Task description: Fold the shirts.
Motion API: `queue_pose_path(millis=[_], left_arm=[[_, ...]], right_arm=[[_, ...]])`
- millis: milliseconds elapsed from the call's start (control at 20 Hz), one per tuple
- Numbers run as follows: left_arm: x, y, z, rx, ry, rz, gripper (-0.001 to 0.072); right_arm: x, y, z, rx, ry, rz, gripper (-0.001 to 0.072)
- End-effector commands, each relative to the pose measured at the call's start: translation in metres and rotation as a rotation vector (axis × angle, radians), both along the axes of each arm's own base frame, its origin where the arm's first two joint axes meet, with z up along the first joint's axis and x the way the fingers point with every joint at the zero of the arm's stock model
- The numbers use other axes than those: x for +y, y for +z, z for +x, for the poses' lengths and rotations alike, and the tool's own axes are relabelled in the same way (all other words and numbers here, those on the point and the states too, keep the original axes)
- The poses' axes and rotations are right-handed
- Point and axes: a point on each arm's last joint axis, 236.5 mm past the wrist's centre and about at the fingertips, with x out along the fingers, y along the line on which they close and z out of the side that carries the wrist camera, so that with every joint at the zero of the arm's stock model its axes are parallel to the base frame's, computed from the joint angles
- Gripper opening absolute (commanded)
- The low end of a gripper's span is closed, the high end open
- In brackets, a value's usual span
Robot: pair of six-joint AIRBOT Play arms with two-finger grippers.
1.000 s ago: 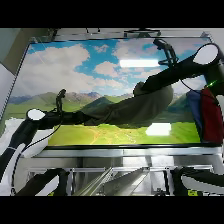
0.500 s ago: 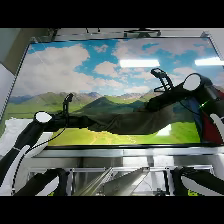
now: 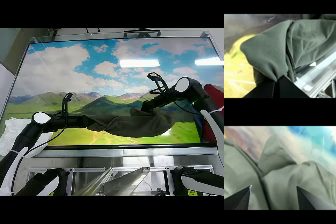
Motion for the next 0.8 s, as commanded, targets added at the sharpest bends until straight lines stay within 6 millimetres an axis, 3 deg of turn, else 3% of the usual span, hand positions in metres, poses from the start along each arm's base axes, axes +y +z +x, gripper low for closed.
queue_pose_path(millis=[0, 200, 300, 400, 450, 500, 650, 750], left_arm=[[0.000, -0.008, -0.001, 0.022, -0.008, 0.008, 0.0017], [-0.001, -0.030, -0.006, 0.108, -0.013, 0.007, 0.0017], [-0.001, -0.035, -0.005, 0.127, -0.008, 0.008, 0.0017], [-0.001, -0.034, -0.003, 0.117, -0.002, 0.011, 0.0017], [-0.001, -0.032, -0.003, 0.107, -0.002, 0.010, 0.0017], [-0.001, -0.028, -0.002, 0.093, -0.003, 0.008, 0.0018], [0.000, -0.011, 0.002, 0.033, 0.006, 0.002, 0.0017], [0.008, 0.022, 0.016, -0.056, 0.048, -0.015, 0.0017]], right_arm=[[0.003, -0.019, -0.003, 0.086, 0.021, -0.007, 0.0639], [0.002, -0.044, -0.019, 0.202, 0.047, -0.020, 0.0635], [0.002, -0.049, -0.016, 0.196, 0.047, -0.021, 0.0371], [0.003, -0.049, -0.005, 0.156, 0.028, -0.020, 0.0318], [0.004, -0.047, -0.001, 0.141, 0.022, -0.015, 0.0089], [0.006, -0.044, 0.002, 0.131, 0.018, -0.007, 0.0023], [0.012, -0.021, 0.009, 0.102, 0.028, 0.024, 0.0022], [0.011, 0.025, 0.019, 0.029, 0.042, 0.037, 0.0022]])
